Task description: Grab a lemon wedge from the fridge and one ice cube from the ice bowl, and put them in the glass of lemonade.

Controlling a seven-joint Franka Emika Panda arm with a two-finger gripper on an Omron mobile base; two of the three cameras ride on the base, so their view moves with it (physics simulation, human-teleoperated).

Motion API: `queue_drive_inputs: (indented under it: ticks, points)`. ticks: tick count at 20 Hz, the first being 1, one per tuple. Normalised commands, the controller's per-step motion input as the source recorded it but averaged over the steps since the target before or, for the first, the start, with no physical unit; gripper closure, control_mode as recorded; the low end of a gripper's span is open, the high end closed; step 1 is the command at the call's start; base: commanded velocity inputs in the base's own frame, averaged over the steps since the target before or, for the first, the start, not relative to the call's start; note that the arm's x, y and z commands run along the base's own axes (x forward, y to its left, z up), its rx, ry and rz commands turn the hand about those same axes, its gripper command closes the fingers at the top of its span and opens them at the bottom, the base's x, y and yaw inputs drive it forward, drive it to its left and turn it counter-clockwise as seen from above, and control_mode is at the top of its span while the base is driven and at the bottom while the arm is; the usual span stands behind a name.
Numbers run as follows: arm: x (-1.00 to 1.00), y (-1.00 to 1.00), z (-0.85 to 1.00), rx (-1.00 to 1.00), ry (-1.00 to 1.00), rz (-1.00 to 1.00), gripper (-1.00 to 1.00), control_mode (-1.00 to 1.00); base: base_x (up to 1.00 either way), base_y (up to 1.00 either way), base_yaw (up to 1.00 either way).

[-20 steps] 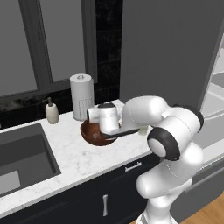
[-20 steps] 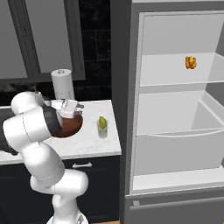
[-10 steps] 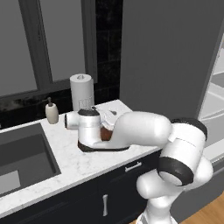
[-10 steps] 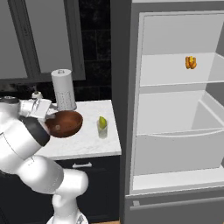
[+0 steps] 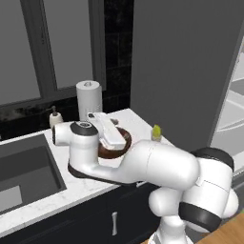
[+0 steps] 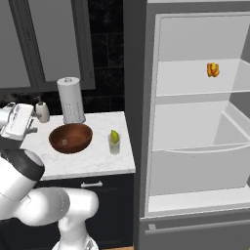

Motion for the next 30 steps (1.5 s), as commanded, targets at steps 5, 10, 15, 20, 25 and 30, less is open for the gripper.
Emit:
queue_drive_inputs:
  ticks: [5,10,15,20,25,30]
  points:
    - [-0.54,-0.55,0.74,0.17,-0.14,0.11,-1.00,-1.00,0.00,0.00,0.00]
    - [-1.00,-0.91,0.17,0.18,-0.09,0.13,-1.00,-1.00,0.00,0.00,0.00]
    - [-0.97,-0.53,0.00,0.06,0.00,0.16,-1.00,-1.00,0.00,0.00,0.00]
    - [-0.25,0.09,0.07,0.01,0.13,0.17,-1.00,-1.00,0.00,0.00,0.00]
    - [0.00,0.40,0.13,0.00,0.23,0.17,-1.00,-1.00,0.00,0.00,0.00]
    - [0.02,0.64,0.05,0.00,0.22,0.16,-1.00,-1.00,0.00,0.00,0.00]
